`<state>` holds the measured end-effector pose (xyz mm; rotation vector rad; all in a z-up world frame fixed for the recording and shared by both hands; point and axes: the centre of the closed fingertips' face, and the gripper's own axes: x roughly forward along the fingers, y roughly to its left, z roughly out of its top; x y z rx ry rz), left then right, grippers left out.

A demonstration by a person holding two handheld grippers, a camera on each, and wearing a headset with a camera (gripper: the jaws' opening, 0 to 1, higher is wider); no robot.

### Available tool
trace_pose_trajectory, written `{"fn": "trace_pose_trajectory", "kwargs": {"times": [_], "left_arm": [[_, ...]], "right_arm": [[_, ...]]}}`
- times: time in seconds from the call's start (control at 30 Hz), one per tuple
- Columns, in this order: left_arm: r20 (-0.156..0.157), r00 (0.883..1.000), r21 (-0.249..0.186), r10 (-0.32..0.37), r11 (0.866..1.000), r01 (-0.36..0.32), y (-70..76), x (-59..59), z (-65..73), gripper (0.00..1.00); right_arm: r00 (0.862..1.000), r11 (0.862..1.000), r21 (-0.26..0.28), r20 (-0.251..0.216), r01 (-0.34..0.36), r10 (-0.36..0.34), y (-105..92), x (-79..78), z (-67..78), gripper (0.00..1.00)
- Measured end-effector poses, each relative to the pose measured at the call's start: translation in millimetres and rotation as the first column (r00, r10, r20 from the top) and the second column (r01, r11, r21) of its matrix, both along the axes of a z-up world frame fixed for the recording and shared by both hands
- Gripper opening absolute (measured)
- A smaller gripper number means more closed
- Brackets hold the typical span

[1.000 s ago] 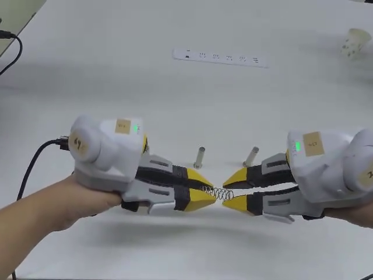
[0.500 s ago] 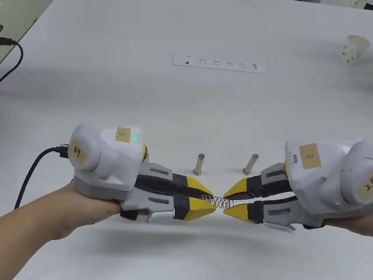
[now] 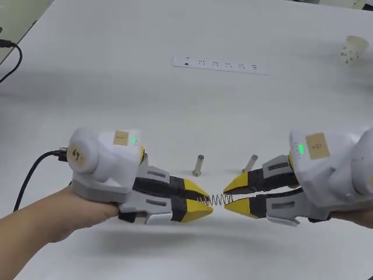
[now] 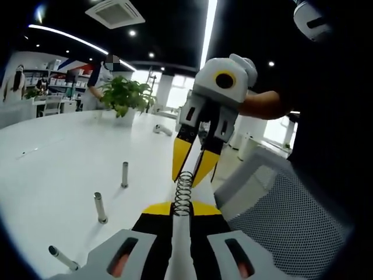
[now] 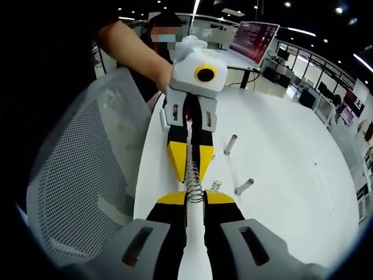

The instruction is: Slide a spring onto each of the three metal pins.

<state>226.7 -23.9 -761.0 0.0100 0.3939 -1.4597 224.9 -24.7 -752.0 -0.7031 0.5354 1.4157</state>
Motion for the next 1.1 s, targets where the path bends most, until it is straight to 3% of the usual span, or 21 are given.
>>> {"fn": "trace_pose_trajectory", "kwargs": {"times": [0.3, 0.67, 0.93, 1.0, 1.1], "left_arm": [[0.01, 1.0, 0.009, -0.006, 1.0, 0.006, 1.2, -1.8, -2.0, 0.02], [0.017, 1.0, 0.005, 0.006, 1.0, -0.006, -0.9, 1.4, -1.0, 0.02], [0.022, 1.0, 0.01, 0.004, 1.0, -0.004, -4.0, 1.3, -2.0, 0.02], [0.023, 1.0, 0.004, 0.001, 1.0, -0.001, -4.7, 0.9, -1.0, 0.02], [0.031, 1.0, 0.01, 0.002, 1.0, -0.002, -4.9, 0.2, -0.9, 0.02]], "right_arm": [[0.998, 0.999, 0.013, 0.026, -0.052, 0.052, 11.5, -2.4, 12.6, 0.07], [0.999, 0.995, 0.084, 0.003, -0.05, 0.05, 24.1, -2.8, 23.1, 0.07], [0.998, 0.994, 0.099, -0.003, -0.056, 0.057, 27.1, -3.7, 26.9, 0.07], [0.999, 0.989, 0.137, -0.02, -0.047, 0.05, 32.1, -4.4, 32.6, 0.07], [0.998, 0.99, 0.133, -0.011, -0.053, 0.055, 34.3, -4.8, 33.0, 0.07]]}}
